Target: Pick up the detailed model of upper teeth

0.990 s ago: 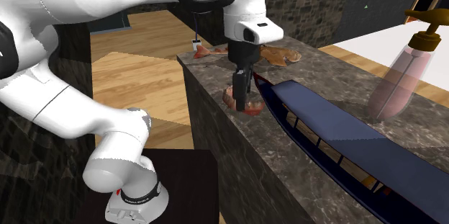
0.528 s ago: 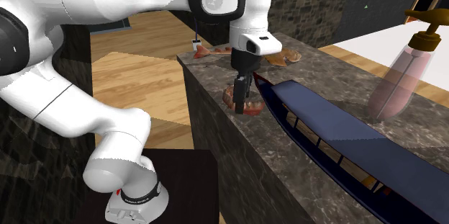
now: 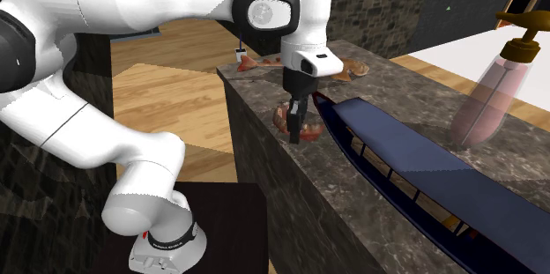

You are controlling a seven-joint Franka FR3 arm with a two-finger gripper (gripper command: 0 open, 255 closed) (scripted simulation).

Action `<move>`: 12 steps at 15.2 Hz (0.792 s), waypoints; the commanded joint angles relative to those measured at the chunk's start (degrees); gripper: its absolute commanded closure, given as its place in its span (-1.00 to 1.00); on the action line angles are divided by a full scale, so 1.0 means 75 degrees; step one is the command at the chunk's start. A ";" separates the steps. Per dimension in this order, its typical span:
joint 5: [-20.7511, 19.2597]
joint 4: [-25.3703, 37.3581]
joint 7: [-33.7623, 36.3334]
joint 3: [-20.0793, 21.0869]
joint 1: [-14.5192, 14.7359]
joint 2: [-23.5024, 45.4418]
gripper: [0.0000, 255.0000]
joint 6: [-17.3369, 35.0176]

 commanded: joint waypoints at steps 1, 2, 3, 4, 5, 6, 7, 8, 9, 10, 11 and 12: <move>-0.0022 -0.0010 0.0001 -0.0008 -0.0011 0.0017 1.00 -0.0006; -0.0023 -0.0003 0.0002 -0.0006 -0.0012 0.0026 1.00 -0.0004; -0.0023 -0.0004 0.0003 -0.0006 -0.0012 0.0027 1.00 -0.0003; -0.0022 -0.0006 0.0005 -0.0004 -0.0012 0.0028 1.00 0.0001; -0.0021 0.0000 0.0007 -0.0002 -0.0011 0.0029 1.00 -0.0005; -0.0021 -0.0040 -0.0007 -0.0011 -0.0011 -0.0005 1.00 0.0003; -0.0028 0.0070 -0.0016 -0.0018 -0.0018 0.0006 1.00 -0.0095; -0.0036 0.0181 -0.0025 -0.0026 -0.0024 0.0018 1.00 -0.0193; -0.0044 0.0295 -0.0034 -0.0033 -0.0031 0.0035 1.00 -0.0291; -0.0052 0.0409 -0.0042 -0.0040 -0.0037 0.0052 1.00 -0.0388; -0.0060 0.0525 -0.0050 -0.0047 -0.0044 0.0070 1.00 -0.0485; -0.0068 0.0642 -0.0058 -0.0053 -0.0050 0.0090 1.00 -0.0582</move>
